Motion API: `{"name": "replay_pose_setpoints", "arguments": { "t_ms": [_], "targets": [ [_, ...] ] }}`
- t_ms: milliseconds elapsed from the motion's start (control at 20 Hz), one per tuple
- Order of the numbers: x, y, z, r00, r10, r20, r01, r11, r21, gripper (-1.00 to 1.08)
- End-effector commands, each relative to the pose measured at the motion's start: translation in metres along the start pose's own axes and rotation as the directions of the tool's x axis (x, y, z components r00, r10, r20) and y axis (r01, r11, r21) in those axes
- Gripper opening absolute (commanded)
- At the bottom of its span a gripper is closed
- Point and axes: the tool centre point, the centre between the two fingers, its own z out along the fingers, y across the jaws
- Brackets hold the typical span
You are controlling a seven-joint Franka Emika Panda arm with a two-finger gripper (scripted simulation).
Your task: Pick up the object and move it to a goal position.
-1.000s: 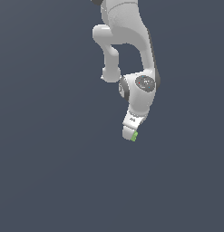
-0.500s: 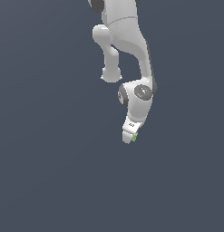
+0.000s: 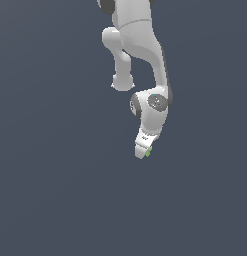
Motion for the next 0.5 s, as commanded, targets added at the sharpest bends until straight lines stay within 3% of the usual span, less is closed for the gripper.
{"name": "replay_pose_setpoints", "arguments": {
  "t_ms": [0, 450],
  "targets": [
    [0.0, 0.0, 0.001, 1.0, 0.0, 0.001, 0.0, 1.0, 0.001, -1.0],
    [-0.019, 0.01, -0.014, 1.0, 0.0, 0.0, 0.0, 1.0, 0.0, -1.0]
  ]
}}
